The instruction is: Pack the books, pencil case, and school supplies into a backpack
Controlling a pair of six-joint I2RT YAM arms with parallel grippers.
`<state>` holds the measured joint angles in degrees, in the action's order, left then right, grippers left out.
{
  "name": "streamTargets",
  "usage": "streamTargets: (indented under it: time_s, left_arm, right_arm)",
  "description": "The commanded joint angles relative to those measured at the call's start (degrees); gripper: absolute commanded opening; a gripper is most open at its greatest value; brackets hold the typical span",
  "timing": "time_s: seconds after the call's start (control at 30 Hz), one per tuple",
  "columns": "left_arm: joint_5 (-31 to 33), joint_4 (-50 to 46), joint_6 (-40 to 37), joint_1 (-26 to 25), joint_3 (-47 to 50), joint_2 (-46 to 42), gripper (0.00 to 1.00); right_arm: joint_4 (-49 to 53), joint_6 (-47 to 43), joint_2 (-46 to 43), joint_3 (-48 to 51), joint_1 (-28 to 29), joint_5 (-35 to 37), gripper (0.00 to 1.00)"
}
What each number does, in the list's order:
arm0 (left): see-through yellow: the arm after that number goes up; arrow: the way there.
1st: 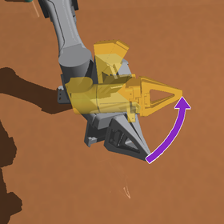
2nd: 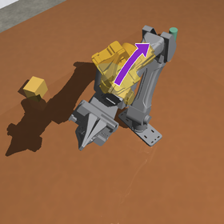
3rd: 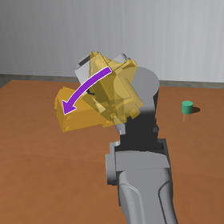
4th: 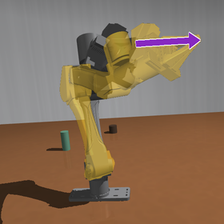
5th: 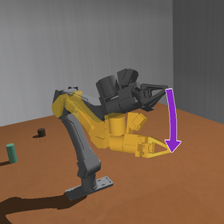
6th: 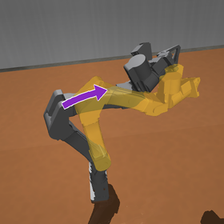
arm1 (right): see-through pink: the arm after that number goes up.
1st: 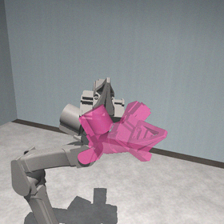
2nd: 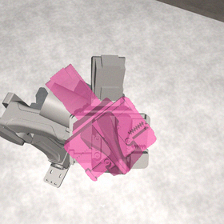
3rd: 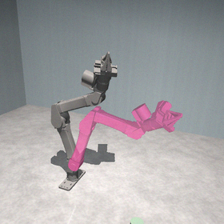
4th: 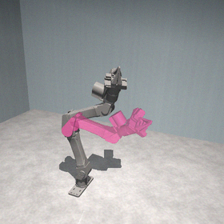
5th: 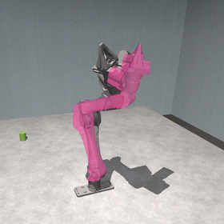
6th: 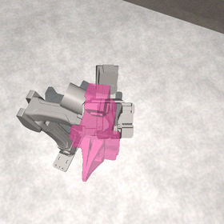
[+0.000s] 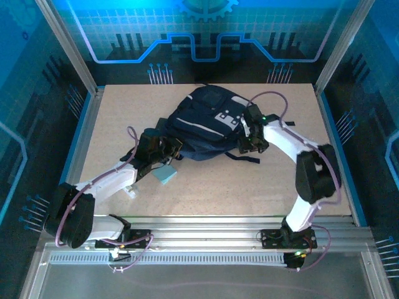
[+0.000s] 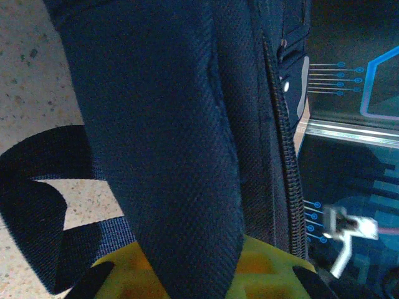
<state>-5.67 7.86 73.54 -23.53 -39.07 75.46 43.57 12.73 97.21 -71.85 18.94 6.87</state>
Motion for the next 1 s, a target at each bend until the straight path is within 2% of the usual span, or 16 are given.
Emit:
streamTargets:
  time_s: [0.0,0.1,0.13,0.17,0.27,0.33,0.43,0.57,0.7,0.83,0.97]
  left_arm:
    - [2.0,4.4,0.3,-3.7,-0.7,-1.1,0.00]
    - [3.7,5.7,1.1,-7.6,-0.7,0.4,0.00]
    - [4.3,6.2,1.2,-8.9,-0.7,1.0,0.03]
    - [4.9,6.4,1.4,-10.6,-0.8,1.8,0.13]
    - [3.6,5.2,1.7,-14.1,-2.8,4.6,0.70]
    - [2.8,1.2,-0.1,-15.1,-5.2,5.3,0.97]
    - [5.0,-6.1,-4.7,-15.3,-7.6,3.4,0.99]
    - [12.9,-16.3,-11.1,-15.1,-8.9,-2.2,0.99]
    - [18.8,-21.1,-15.8,-14.4,-8.7,-6.4,0.99]
    - [16.7,-19.0,-19.2,-11.9,-9.0,-7.2,0.99]
    - [11.9,-12.0,-19.9,-11.4,-9.5,-3.6,0.95]
  right_arm:
    - [-3.8,4.7,-9.5,3.5,-1.1,-12.8,0.70]
    - [-3.8,5.5,-13.6,5.1,-2.4,-13.4,0.79]
    - [-3.4,5.7,-14.3,5.2,-2.6,-12.6,0.81]
    - [-3.4,5.9,-14.9,5.3,-2.9,-11.9,0.83]
    - [-4.7,7.2,-15.8,5.9,-3.7,-11.0,0.89]
    - [-5.5,8.0,-15.6,5.8,-4.1,-11.2,0.91]
    - [-7.4,8.9,-15.2,5.8,-4.5,-11.1,0.92]
    - [-8.7,8.9,-13.1,4.5,-5.1,-12.4,0.91]
    - [-10.4,8.6,-10.0,3.1,-5.6,-17.2,0.89]
    - [-14.0,8.5,-6.3,1.9,-5.5,-23.3,0.83]
    - [-15.0,6.9,-1.6,-0.9,-5.7,-21.5,0.83]
